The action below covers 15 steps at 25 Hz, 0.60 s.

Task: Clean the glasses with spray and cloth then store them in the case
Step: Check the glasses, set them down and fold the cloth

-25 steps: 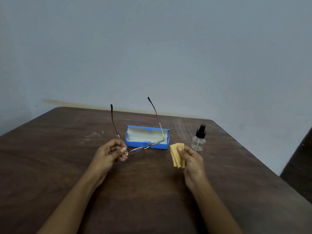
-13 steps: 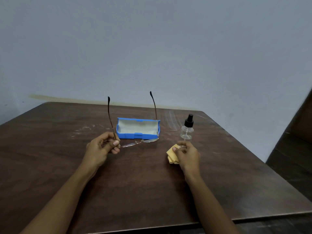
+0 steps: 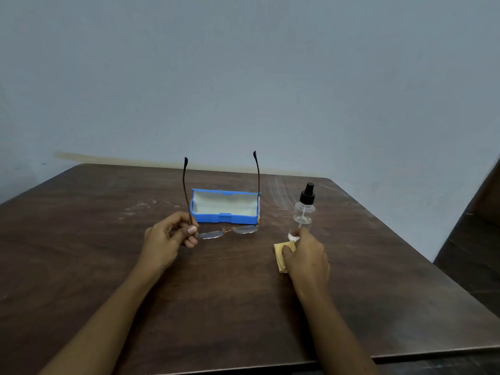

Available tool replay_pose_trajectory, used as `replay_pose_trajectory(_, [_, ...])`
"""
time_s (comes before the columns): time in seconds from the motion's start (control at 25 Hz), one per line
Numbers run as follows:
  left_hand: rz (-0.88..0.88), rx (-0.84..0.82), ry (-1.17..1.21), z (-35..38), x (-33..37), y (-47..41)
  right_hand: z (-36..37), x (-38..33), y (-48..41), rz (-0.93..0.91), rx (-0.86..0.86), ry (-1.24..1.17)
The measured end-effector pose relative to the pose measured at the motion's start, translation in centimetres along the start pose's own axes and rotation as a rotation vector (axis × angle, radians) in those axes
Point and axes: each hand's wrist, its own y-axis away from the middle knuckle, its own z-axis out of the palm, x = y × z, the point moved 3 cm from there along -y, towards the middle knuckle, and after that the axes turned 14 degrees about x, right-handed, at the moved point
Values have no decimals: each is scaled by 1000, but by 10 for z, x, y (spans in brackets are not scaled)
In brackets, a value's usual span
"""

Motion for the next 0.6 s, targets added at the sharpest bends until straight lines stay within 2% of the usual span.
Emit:
replay_pose_trajectory(0.12, [57, 8, -20, 0, 4, 2, -5, -3, 1, -93, 40, 134])
replay_pose_trajectory(0.2, [73, 17, -44, 0, 5, 2, -6, -8, 0, -198, 188, 144])
replay_pose_trajectory(0.28, [89, 22, -63, -1, 6, 2, -1, -15, 2, -342, 346, -100])
replay_pose_trajectory(0.32, [94, 25, -68, -1, 7, 1, 1, -20, 3, -384, 370, -247])
replay_pose_trajectory(0.4, [101, 38, -79, -2, 7, 2, 6, -30, 3, -377, 247, -483])
replay_pose_trajectory(0.52, [115, 85, -89, -4, 8, 0, 18, -44, -9, -347, 33, -567])
replay_pose_trajectory(0.6, [136, 126, -89, -6, 8, -1, 23, -47, -14, -377, 61, -580])
